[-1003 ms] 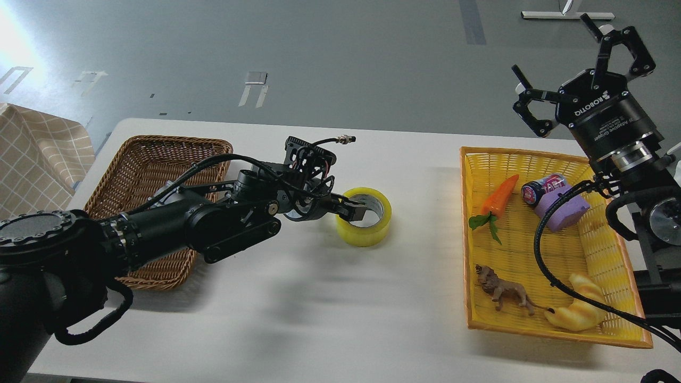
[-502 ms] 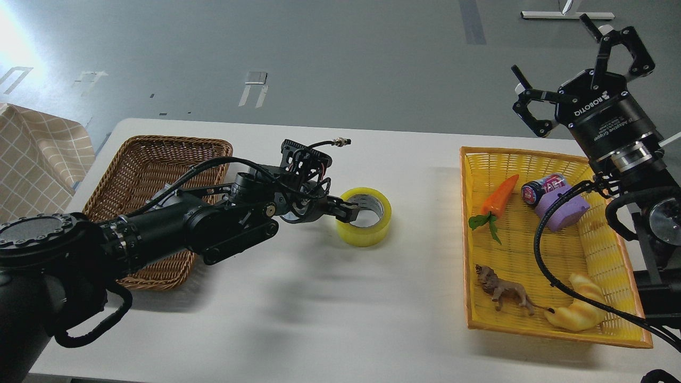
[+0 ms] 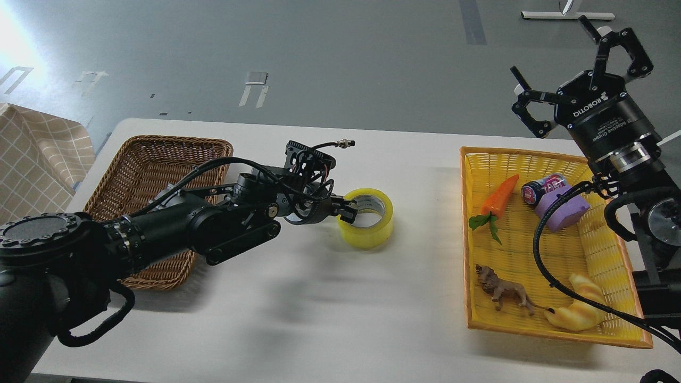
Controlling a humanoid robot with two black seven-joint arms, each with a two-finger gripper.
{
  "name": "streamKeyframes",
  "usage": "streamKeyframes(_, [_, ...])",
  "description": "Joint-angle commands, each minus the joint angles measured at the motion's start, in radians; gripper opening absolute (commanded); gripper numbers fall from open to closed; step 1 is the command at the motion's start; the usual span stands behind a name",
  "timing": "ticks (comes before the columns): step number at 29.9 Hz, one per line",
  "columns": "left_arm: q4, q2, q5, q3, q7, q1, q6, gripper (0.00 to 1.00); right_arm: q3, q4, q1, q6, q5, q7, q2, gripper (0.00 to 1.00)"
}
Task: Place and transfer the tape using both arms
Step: 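Grip the tape roll's rim with the left gripper, then lift the tape roll and carry it over the wicker basket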
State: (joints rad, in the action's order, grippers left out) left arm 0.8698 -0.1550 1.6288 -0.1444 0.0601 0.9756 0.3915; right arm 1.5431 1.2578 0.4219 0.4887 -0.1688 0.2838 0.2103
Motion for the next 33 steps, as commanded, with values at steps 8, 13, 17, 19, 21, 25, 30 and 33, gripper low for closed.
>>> streamKeyframes(8, [0.032,-0.04,-0.007,-0.003,-0.022,0.097,0.024,0.0,0.0,0.002,-0.002,0.0,0.0,0.0,0.001,1.0])
streamKeyframes(13, [0.032,-0.101,-0.047,-0.001,-0.039,0.156,0.038,0.0,0.0,0.002,-0.002,0.0,0.0,0.0,0.006,1.0])
streamKeyframes(17, [0.037,-0.181,-0.047,-0.003,-0.042,0.172,0.043,0.0,0.0,0.002,-0.002,0.0,0.0,0.0,0.006,1.0])
streamKeyframes(19, [0.037,-0.222,-0.044,-0.003,-0.046,0.173,0.041,0.0,0.0,0.002,-0.002,0.0,0.0,0.0,0.006,1.0])
streamKeyframes(21, [0.049,-0.271,-0.043,-0.001,-0.059,0.179,0.041,0.0,0.0,0.0,-0.002,0.0,0.0,0.0,0.006,1.0])
streamKeyframes(25, [0.1,-0.389,-0.043,-0.001,-0.066,0.187,0.043,0.0,0.0,-0.003,-0.003,0.0,0.0,0.0,0.006,1.0])
streamKeyframes(30, [0.164,-0.523,-0.043,-0.001,-0.083,0.192,0.043,0.0,0.0,-0.003,-0.002,0.0,0.0,0.0,0.006,1.0])
streamKeyframes(33, [0.207,-0.618,-0.041,-0.001,-0.088,0.192,0.043,0.0,0.0,-0.002,-0.002,0.0,0.0,0.0,0.003,1.0])
